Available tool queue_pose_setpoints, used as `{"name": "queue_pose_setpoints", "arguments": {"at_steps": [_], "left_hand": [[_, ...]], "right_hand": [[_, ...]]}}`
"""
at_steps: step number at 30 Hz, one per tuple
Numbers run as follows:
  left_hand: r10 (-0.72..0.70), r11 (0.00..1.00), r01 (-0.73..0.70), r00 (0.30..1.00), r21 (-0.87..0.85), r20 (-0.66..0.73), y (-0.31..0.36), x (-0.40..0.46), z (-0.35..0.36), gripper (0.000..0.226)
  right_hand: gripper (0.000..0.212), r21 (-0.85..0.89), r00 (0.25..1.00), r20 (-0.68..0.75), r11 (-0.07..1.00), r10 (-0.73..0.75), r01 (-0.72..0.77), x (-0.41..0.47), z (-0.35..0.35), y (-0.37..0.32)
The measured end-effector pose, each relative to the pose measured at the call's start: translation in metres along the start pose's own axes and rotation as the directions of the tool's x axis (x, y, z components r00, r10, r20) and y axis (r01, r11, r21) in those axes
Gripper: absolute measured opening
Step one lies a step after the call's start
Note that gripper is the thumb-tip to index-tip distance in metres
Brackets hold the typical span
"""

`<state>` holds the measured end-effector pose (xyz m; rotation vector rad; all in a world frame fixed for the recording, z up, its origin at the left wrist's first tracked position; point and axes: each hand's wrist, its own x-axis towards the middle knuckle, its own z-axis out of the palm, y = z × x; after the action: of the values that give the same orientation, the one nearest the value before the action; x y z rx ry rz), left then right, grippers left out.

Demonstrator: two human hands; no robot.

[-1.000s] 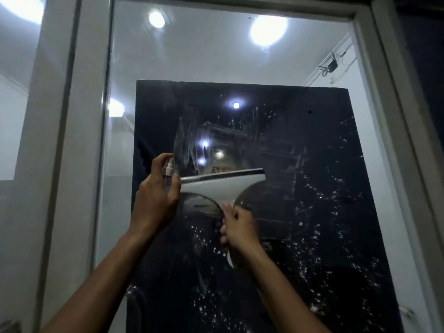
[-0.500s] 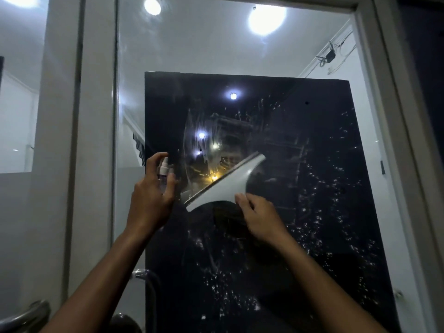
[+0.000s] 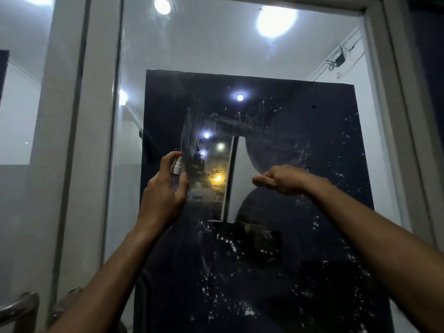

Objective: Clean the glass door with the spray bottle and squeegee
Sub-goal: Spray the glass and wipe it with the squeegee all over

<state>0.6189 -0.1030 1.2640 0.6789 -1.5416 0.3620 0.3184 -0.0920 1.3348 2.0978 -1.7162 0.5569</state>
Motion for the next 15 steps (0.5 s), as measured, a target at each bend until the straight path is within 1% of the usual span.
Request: {"name": "queue_pose_setpoints", "arguments": {"at_steps": [1,5,10,13,15], "left_hand": [[-0.002,1.000,0.002,1.000,-0.009,0.005,0.001,0.000,0.003,0.043],[-0.017,1.000,0.017,1.000,-0.009,-0.001,0.005,-0.002,0.013,0.044],[-0.037,0.999,0.037,0.999,-0.008,-0.003,0.011,-0.006,0.020,0.044],[-0.041,0.999,0.041,0.999,-0.014,0.007,0.016,-0.005,0.023,0.044],[-0.041,0.999,0.041,0.999,-0.020,0.007,0.021,-0.003,0.025,0.044]], "right_hand": [[0.068,-0.010,1.000,0.015,1.000,0.017,-0.016,-0.003,-0.003,0.014],[0.081,-0.067,0.992,0.068,0.993,0.105,-0.100,-0.016,-0.013,0.065],[0.083,-0.063,0.974,0.088,0.977,0.210,-0.205,-0.038,-0.015,0.120],[0.087,-0.038,0.971,0.049,0.972,0.235,-0.233,-0.051,-0.012,0.140],[0.083,-0.017,0.977,-0.015,0.977,0.213,-0.213,-0.057,-0.011,0.140]]}}
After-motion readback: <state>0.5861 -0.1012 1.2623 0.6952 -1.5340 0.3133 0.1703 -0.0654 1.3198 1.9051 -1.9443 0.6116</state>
